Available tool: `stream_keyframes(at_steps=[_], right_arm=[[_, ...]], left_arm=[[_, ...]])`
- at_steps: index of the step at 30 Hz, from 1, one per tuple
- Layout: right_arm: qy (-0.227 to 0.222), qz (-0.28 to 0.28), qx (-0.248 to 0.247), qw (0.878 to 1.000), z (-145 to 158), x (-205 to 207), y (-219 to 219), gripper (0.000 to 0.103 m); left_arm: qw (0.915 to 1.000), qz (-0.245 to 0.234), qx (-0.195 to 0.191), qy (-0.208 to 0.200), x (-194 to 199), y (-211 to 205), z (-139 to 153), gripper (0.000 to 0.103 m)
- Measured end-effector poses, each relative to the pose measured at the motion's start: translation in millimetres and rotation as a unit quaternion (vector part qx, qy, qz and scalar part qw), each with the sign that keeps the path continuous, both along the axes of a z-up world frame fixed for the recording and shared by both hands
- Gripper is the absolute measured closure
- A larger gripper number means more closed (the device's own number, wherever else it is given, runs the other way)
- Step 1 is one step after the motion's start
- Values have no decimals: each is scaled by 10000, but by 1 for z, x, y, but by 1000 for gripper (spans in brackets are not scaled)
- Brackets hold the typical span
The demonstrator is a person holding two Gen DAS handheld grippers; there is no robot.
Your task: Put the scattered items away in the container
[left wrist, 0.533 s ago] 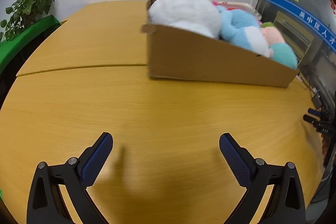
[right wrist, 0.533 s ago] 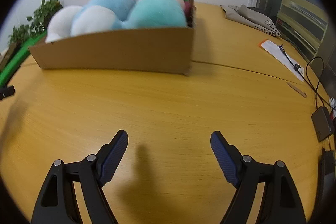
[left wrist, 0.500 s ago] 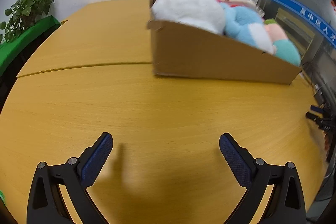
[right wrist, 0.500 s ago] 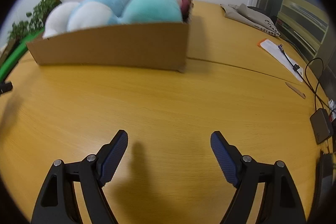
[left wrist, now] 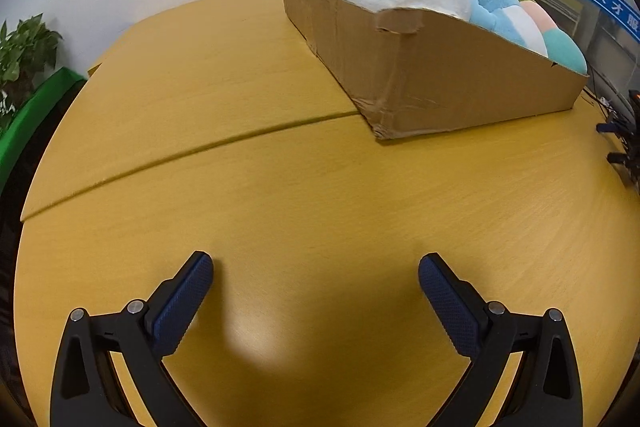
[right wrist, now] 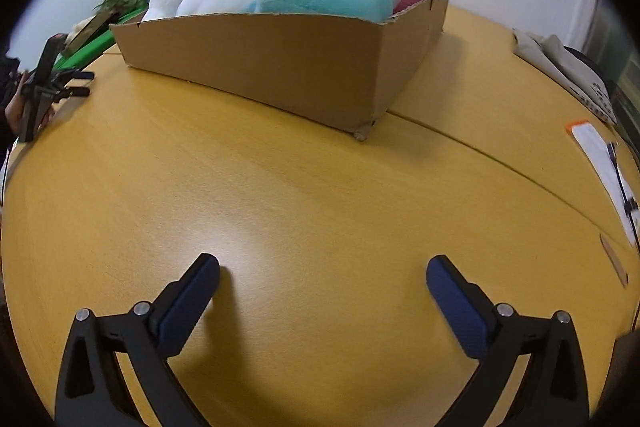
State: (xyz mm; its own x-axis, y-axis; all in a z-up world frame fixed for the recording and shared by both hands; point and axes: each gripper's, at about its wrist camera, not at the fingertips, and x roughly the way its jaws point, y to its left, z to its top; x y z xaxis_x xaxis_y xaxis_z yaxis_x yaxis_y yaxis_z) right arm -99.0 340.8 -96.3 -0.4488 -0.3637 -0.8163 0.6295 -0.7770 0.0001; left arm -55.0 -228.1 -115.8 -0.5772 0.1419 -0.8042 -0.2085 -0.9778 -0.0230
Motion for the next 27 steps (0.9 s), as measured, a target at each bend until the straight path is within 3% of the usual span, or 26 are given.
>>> stream_keyframes(at_steps=[11, 27], right_arm=[[10, 67, -7, 10000, 2, -7, 6, 0], [40, 1059, -46, 9944, 1, -7, 29, 0]], left_arm=[[10000, 56, -33, -28, 3, -16, -2, 0], [10000, 73, -50, -36, 9, -6, 7, 0]])
